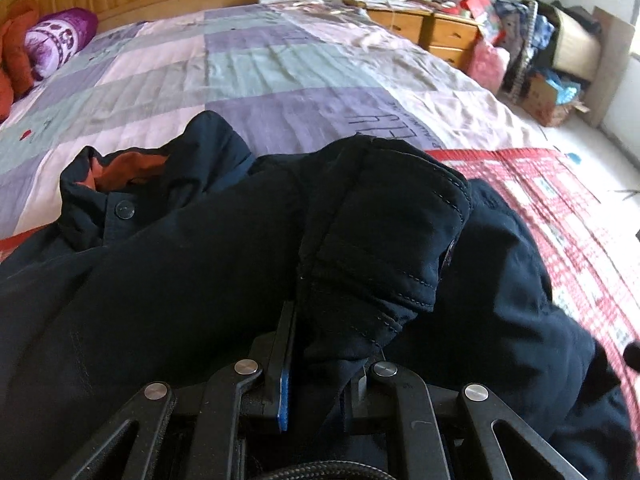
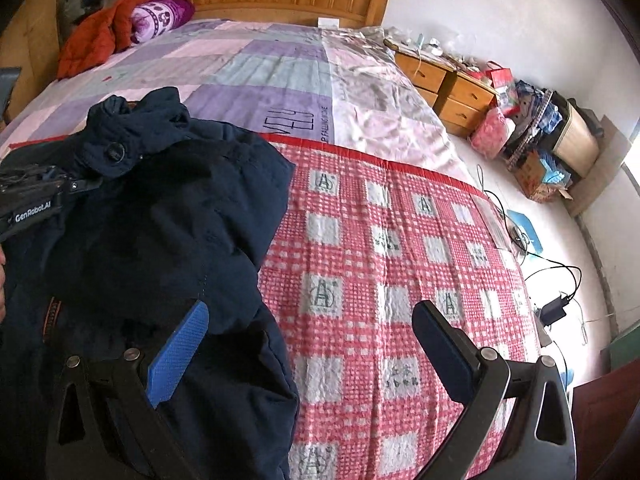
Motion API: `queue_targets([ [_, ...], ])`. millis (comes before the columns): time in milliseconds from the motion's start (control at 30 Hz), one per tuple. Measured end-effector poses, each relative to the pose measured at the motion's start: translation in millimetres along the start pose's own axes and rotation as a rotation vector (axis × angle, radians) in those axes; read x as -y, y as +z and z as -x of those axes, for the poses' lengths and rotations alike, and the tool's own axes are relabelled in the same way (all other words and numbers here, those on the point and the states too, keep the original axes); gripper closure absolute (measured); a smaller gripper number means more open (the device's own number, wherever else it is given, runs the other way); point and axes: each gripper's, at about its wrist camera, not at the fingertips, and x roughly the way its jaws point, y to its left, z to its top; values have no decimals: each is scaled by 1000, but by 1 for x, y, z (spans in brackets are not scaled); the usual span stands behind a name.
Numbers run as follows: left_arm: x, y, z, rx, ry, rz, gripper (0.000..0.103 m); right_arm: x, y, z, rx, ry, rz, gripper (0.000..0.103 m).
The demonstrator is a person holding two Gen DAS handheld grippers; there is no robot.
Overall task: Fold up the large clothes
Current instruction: 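Carry the sleeve across the jacket front and open the left gripper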
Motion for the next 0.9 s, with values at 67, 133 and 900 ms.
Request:
queue_targets([
  [67,-4,-1,-3,0,22,-17,87,-2,3,1,1,0,2,0],
  [133,-7,-2,-2,10,46,-36,81,-6,7,3,8,0,11,0],
  [900,-104,-42,113,155,133,81,26,-59,51,20,66,37,-11,0],
])
